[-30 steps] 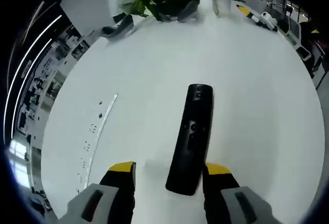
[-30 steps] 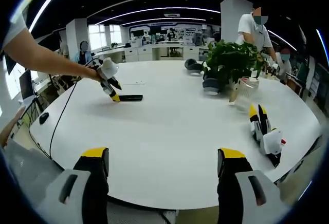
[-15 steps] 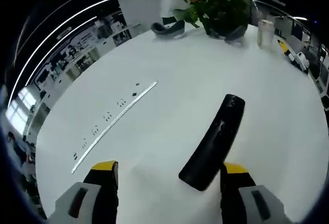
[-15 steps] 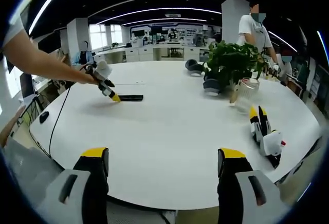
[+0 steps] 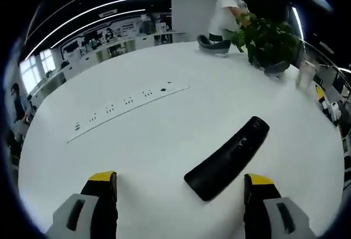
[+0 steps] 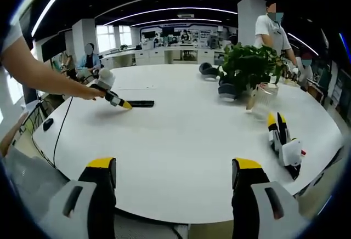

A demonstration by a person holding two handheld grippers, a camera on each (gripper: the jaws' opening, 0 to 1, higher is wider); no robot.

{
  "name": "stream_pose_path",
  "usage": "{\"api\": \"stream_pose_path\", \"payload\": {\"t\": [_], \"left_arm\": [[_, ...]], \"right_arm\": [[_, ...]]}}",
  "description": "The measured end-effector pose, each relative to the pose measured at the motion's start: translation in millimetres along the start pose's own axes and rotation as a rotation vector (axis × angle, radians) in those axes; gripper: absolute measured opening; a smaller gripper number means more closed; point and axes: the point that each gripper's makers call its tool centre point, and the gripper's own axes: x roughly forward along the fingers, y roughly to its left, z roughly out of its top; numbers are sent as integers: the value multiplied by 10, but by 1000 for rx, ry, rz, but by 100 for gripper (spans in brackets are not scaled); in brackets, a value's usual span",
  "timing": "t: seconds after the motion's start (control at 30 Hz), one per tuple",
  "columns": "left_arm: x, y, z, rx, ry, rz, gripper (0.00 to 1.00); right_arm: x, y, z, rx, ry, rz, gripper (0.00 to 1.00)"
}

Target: Press the specified remote control buttons in sequence, fully releasing each button before pressing the next.

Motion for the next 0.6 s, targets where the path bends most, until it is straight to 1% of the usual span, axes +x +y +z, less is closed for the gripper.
{"api": "stream_pose_path", "payload": {"t": [0.03,0.1,0.17,0.23,0.27,0.33,0.37,0.47,0.6], "left_arm": [[-16,0,1,6,-11,7,100],[-38,-13,-8,-4,-15,2,100],[-60,-50,-19,-45,-15,-12,100],[-107,-63,4,-66,-39,-10,100],[-137,-89,29,-89,-63,-20,100],[-179,-122,41,-127,-81,-31,100],[-206,-125,36,-135,-82,-32,100],[-340,-134,93,-159,-126,-25,100],[-494,-168,113,-169,-158,-23,100]], "right_arm": [[-1,1,1,0,-1,0,91],[-2,4,1,-2,-1,1,91],[-5,6,10,-1,-6,2,91],[-8,6,14,2,-9,3,91],[-10,5,17,3,-10,3,91],[-14,5,25,5,-16,4,91],[-15,5,27,6,-18,5,92],[-21,15,41,9,-26,12,92],[-25,27,54,11,-34,19,92]]}}
